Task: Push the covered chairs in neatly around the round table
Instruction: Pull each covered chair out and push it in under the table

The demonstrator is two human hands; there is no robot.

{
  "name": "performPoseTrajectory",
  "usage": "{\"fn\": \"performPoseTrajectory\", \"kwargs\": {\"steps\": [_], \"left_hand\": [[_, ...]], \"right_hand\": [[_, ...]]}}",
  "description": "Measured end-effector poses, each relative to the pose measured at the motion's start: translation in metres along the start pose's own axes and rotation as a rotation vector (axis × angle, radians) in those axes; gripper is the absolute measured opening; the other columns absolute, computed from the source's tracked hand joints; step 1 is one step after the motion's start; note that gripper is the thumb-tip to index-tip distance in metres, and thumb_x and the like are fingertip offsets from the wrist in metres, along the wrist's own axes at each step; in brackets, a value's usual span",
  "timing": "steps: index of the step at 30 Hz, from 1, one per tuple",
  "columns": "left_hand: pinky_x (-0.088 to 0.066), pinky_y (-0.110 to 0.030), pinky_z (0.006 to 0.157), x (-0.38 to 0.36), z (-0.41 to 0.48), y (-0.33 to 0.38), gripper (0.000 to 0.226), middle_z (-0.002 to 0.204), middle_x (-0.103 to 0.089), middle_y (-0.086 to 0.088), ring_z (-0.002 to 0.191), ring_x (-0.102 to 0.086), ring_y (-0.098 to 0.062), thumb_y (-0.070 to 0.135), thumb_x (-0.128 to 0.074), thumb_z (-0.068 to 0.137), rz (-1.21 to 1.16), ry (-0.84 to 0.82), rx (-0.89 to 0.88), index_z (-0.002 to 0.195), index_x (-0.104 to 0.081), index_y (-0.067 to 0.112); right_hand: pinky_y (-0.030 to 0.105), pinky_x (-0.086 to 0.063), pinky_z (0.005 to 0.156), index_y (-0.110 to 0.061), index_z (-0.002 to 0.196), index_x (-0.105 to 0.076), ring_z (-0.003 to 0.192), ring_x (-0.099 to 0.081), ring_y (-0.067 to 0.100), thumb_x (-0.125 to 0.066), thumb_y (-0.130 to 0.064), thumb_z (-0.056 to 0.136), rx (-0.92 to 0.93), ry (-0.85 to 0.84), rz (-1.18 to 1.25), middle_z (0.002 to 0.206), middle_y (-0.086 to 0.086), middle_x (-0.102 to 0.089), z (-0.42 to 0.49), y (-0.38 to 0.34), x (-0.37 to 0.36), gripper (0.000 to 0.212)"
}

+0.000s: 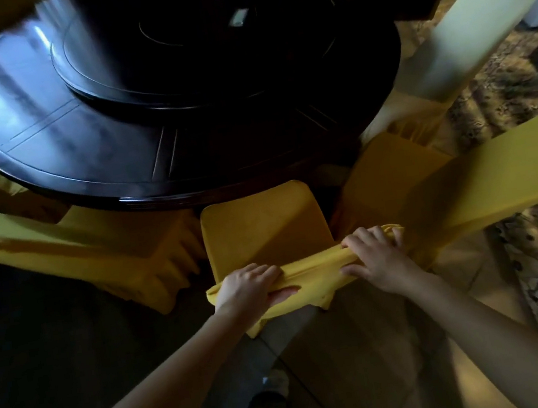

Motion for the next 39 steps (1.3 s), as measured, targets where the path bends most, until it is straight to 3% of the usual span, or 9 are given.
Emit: {"fn": "performPoseTrajectory", "kwargs": {"steps": [4,6,13,21,29,35,39], "left_hand": [[-0.05,-0.027,0.069,0.001,0.007,0.005,0.07,0.103,-0.069,0.006,0.095,-0.063,-0.013,0.073,-0.015,0.084,-0.026,-0.049,0.007,0.107,-0.06,0.024],[-0.05,-0.028,0.07,0.0,0.01,0.006,0.072,0.106,-0.067,0.006,0.099,-0.061,-0.013,0.074,-0.011,0.082,-0.038,-0.069,-0.003,0.107,-0.057,0.025],[-0.051,-0.03,0.071,0.0,0.011,0.004,0.062,0.104,-0.066,0.006,0.099,-0.06,-0.014,0.071,-0.018,0.086,-0.084,-0.105,-0.048,0.108,-0.056,0.027],[-0.052,-0.033,0.076,-0.001,0.014,0.001,0.071,0.106,-0.067,0.002,0.101,-0.061,-0.017,0.072,-0.013,0.084,-0.089,-0.148,-0.064,0.112,-0.056,0.023],[-0.049,-0.029,0.071,-0.002,0.013,0.002,0.069,0.1,-0.065,0.006,0.094,-0.06,-0.014,0.074,-0.012,0.084,-0.087,-0.122,-0.005,0.106,-0.056,0.026],[-0.049,-0.027,0.071,0.001,0.013,0.004,0.073,0.104,-0.065,0.008,0.098,-0.061,-0.012,0.077,-0.009,0.083,-0.113,-0.124,0.022,0.11,-0.056,0.029],[-0.047,-0.023,0.066,-0.001,0.017,0.005,0.075,0.103,-0.062,0.009,0.089,-0.061,-0.01,0.078,-0.006,0.082,-0.17,-0.205,0.075,0.112,-0.055,0.03]], "right_hand": [[0.053,-0.021,0.103,-0.031,0.119,-0.042,0.112,-0.041,0.018,0.001,-0.081,0.07,0.012,0.087,-0.037,0.116,-0.005,-0.046,0.0,0.005,-0.002,0.082],[0.055,-0.024,0.103,-0.029,0.116,-0.047,0.108,-0.046,0.019,0.005,-0.081,0.072,-0.01,0.143,-0.059,0.111,-0.004,-0.05,-0.002,0.006,-0.008,0.086],[0.06,-0.027,0.103,-0.024,0.108,-0.053,0.109,-0.052,0.021,-0.015,-0.075,0.078,-0.06,0.212,-0.02,0.11,-0.003,-0.057,-0.005,0.005,-0.016,0.07],[0.062,-0.027,0.101,-0.022,0.109,-0.057,0.11,-0.053,0.023,-0.049,-0.059,0.081,-0.06,0.292,-0.022,0.114,0.0,-0.058,-0.002,0.007,-0.019,0.047],[0.055,-0.017,0.108,-0.032,0.118,-0.044,0.12,-0.039,0.018,-0.036,-0.067,0.082,-0.061,0.148,-0.001,0.123,-0.006,-0.046,0.001,0.011,-0.013,0.05],[0.056,-0.012,0.112,-0.033,0.12,-0.044,0.129,-0.032,0.018,-0.043,-0.066,0.082,-0.112,0.182,0.134,0.128,-0.006,-0.044,-0.009,0.002,-0.011,0.05],[0.053,-0.011,0.112,-0.035,0.123,-0.044,0.133,-0.025,0.017,-0.048,-0.061,0.083,-0.137,0.206,0.209,0.132,-0.008,-0.041,-0.015,-0.003,-0.011,0.048]]}}
Point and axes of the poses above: each hand's wrist, its own z-axis towards the middle knuckle, its own x-axis out of the back of the hand, y = z × x, the point moved 2 cm from there along z, towards the middle knuckle
